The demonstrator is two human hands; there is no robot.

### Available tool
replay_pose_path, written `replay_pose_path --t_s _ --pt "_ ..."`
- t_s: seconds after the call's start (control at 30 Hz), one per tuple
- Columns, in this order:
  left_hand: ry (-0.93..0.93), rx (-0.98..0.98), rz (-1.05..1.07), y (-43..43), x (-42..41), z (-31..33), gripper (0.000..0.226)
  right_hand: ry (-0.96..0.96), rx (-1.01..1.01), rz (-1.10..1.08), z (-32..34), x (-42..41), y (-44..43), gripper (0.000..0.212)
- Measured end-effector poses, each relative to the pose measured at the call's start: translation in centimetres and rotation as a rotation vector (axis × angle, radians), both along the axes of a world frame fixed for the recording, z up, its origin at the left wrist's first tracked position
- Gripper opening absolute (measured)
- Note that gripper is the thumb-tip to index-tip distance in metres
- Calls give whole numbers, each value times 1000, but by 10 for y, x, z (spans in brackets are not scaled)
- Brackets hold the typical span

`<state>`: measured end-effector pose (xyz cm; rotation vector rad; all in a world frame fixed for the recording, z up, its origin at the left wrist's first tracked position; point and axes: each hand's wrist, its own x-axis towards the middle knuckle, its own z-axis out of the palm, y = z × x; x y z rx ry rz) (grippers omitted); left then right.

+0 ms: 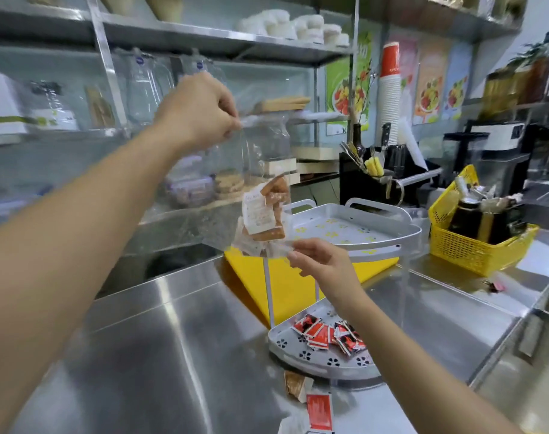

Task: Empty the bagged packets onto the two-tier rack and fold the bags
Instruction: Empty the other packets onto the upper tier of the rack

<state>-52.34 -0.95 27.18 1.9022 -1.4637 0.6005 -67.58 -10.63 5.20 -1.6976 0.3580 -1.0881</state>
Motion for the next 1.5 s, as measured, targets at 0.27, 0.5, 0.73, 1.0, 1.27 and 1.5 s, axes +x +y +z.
replay_pose_path --t_s 0.27,0.5,0.73,1.0,1.27,1.5 --pt "148 -153 -201 -44 -29 36 7 -82 -108 -251 30 -21 -28 22" --pt "188 -171 -321 -84 -52 57 15 -247 -91 -459 70 -77 -79 23" --pt "250 -192 -427 -128 -51 38 7 -212 -164 -670 103 -127 -117 20" --pt "567 -303 -556 -165 -28 -31 24 -49 -221 -751 107 -133 -134 11" --pt "919 -218 -490 -176 -12 -107 20 5 -240 -748 112 -120 -159 9" --pt "1029 -162 -357 -172 -5 -99 69 -92 -257 -624 132 -100 -172 21"
